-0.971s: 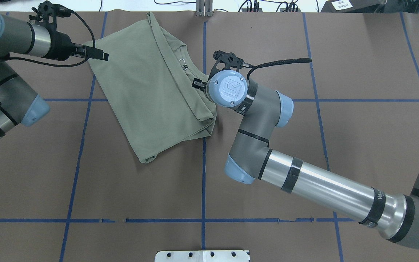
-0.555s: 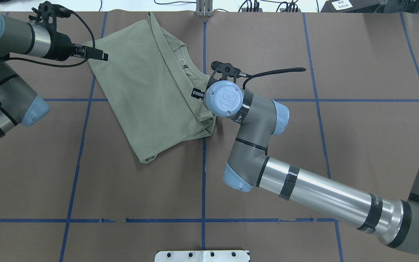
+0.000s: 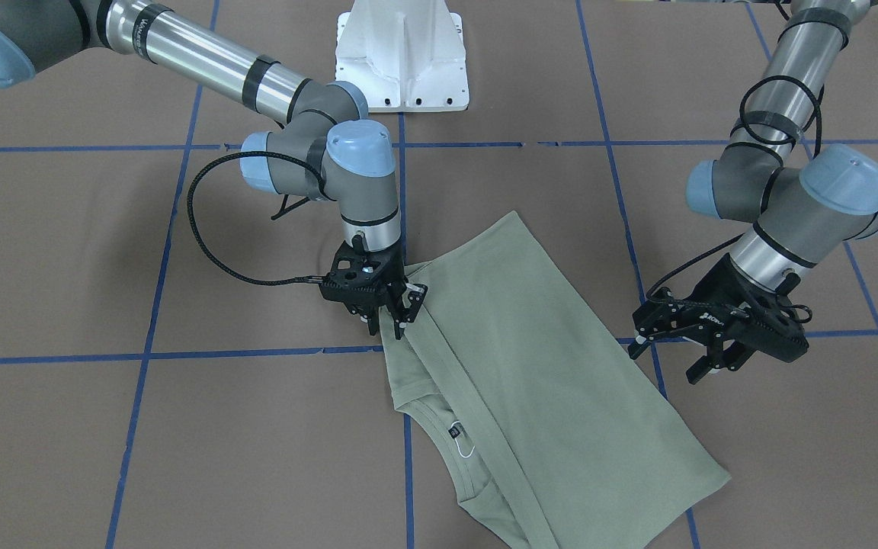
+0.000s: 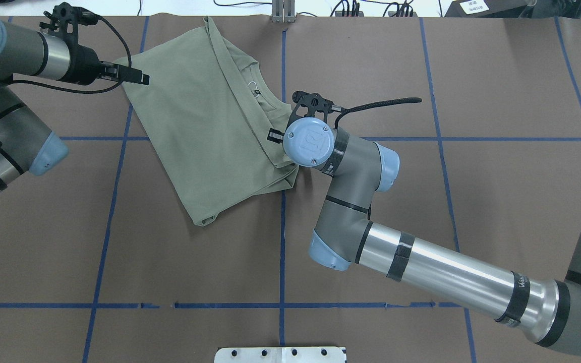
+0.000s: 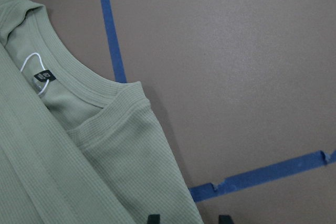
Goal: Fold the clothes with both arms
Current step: 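Grasp the shirt side with the right gripper and pull it toward the robot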
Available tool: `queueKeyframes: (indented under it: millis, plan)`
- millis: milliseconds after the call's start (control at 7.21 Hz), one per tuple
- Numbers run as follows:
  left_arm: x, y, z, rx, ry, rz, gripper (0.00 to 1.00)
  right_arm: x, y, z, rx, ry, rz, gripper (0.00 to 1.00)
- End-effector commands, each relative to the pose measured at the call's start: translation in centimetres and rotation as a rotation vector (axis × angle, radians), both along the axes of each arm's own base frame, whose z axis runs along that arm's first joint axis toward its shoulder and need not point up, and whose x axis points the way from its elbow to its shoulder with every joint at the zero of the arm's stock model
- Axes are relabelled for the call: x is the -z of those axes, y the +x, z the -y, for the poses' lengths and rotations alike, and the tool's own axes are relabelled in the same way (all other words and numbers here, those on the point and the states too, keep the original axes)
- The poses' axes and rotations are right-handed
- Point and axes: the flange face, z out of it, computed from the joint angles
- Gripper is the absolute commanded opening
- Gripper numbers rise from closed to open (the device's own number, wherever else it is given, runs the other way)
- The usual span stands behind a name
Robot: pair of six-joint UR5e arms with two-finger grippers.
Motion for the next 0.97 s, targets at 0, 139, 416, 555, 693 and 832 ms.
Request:
queueKeyframes:
  millis: [0, 139, 416, 555, 693, 832]
  plan:
    - [-0.2, 0.0, 0.1, 0.01, -0.001, 0.005, 1.0, -0.2, -0.2, -0.3, 0.005, -0.002, -0.006, 0.48]
    - [-0.4, 0.3, 0.1, 0.012, -0.001, 0.01, 1.0, -0.1, -0.3, -0.4, 0.006, -0.002, -0.006, 0.47]
    - [-0.5, 0.3, 0.1, 0.012, -0.002, 0.011, 1.0, 0.1, -0.4, -0.5, 0.007, -0.002, -0.004, 0.18]
    - [-0.5, 0.3, 0.1, 0.012, -0.002, 0.011, 1.0, 0.3, -0.5, -0.6, 0.008, -0.004, -0.008, 0.0]
    - [-0.7, 0.2, 0.0, 0.012, -0.004, 0.012, 1.0, 0.6, -0.4, -0.6, 0.011, -0.006, -0.016, 0.0]
    - [-1.4, 0.2, -0.4, 0.009, -0.004, 0.012, 1.0, 1.3, 0.4, -0.9, 0.01, -0.01, -0.023, 0.0]
